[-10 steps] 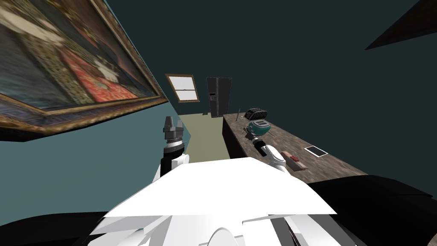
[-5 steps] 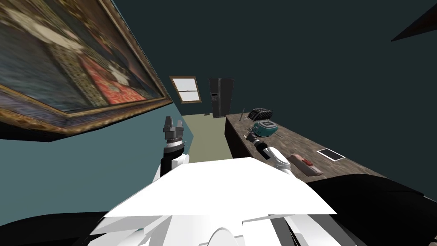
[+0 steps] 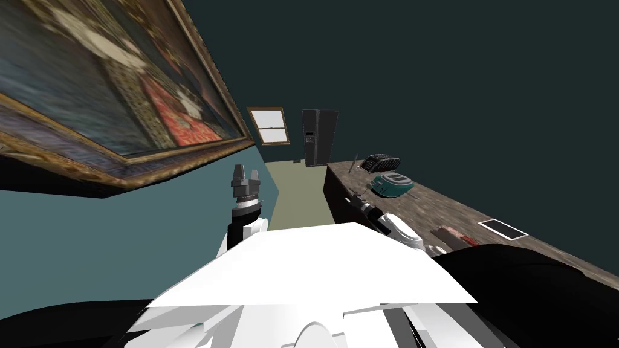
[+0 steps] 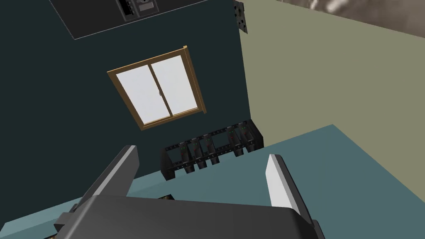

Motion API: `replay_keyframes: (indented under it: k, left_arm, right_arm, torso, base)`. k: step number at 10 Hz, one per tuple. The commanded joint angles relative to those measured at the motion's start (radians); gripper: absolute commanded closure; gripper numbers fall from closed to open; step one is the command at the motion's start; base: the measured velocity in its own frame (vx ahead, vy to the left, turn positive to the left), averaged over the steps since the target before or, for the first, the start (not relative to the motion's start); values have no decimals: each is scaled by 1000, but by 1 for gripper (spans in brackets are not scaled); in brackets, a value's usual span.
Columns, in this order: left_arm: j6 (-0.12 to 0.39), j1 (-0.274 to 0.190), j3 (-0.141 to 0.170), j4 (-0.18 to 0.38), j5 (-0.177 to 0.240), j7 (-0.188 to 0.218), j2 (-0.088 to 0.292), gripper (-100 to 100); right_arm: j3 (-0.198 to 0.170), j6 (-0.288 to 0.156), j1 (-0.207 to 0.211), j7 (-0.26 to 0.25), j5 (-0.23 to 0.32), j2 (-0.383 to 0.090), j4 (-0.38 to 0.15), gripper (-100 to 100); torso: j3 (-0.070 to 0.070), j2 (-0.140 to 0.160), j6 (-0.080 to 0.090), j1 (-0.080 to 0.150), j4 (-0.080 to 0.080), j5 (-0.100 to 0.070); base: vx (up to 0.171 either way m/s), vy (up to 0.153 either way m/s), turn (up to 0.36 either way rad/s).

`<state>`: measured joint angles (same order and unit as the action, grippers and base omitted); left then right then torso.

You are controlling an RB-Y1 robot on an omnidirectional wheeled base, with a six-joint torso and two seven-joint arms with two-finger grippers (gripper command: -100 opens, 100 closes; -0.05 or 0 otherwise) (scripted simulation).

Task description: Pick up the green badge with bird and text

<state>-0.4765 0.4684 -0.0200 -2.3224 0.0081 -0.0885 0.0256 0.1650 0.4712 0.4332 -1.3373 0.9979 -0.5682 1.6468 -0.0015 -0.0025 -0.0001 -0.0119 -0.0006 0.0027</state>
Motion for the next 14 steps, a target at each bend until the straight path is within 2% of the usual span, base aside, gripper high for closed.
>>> replay_keyframes:
  k: [1, 4, 8, 11, 14]
  left_arm:
    - [0, 0, 0, 0, 0, 0, 0, 0]
    - [0, 0, 0, 0, 0, 0, 0, 0]
    - [0, 0, 0, 0, 0, 0, 0, 0]
    - [0, 0, 0, 0, 0, 0, 0, 0]
    - [0, 0, 0, 0, 0, 0, 0, 0]
  right_arm:
    - [-14, 19, 33, 11, -6, -30, 6, -100]
    - [-31, 54, 94, 27, -12, -83, 12, -100]
    - [-31, 101, 172, 52, -8, -170, 22, -100]
    - [-8, 135, 224, 76, 7, -246, 32, -100]
    - [34, 165, 268, 105, 33, -330, 44, -100]
  torso:
    - [0, 0, 0, 0, 0, 0]
    - [1, 1, 0, -2, 0, 0]
    - [0, 0, 0, 5, 0, -1]
    - [-1, -2, 0, 8, 0, -1]
    - [-1, -1, 0, 11, 0, -2]
  base:
    - [32, 168, 46]
    - [38, 181, 30]
    - [58, 105, -9]
    - [81, 51, -61]
    - [75, 4, -109]
